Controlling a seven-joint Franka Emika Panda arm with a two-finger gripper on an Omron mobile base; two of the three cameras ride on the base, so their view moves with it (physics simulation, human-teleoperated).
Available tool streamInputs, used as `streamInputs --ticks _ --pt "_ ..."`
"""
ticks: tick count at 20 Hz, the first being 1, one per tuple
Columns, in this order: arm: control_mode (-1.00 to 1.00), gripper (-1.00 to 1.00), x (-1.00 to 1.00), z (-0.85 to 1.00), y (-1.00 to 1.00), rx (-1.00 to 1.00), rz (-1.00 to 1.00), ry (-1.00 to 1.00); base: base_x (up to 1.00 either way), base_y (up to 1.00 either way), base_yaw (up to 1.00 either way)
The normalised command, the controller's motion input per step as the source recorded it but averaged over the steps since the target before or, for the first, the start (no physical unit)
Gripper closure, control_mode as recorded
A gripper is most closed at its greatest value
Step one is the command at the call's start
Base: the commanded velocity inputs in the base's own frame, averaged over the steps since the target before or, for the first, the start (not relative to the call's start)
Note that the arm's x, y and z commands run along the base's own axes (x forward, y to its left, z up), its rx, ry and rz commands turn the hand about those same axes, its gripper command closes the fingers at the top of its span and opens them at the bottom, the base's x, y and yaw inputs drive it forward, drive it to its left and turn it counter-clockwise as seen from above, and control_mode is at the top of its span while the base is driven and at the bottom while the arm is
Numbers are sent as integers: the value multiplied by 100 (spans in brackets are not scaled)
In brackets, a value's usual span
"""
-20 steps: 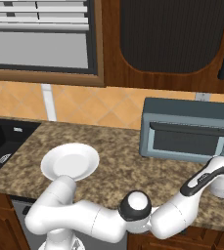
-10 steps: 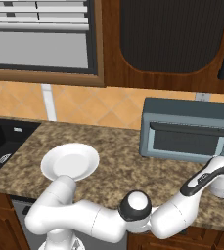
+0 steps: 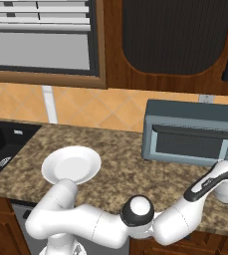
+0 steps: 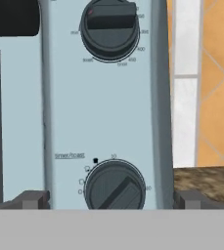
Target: Pick up the kebab skewer and baguette bread, and place them inside the toaster oven. Close the toaster oven door and start by setting the timer.
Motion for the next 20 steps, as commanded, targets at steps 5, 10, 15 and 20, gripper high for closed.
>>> streamInputs --ticks 5,10,15,20 --pt "-100 -100 1 0 0 0 0 0 0 0 0" --pt "-100 -100 6 0 0 0 0 0 0 0 0" --pt "-100 -100 1 0 0 0 0 0 0 0 0" --pt "-100 100 0 0 0 0 0 0 0 0 0"
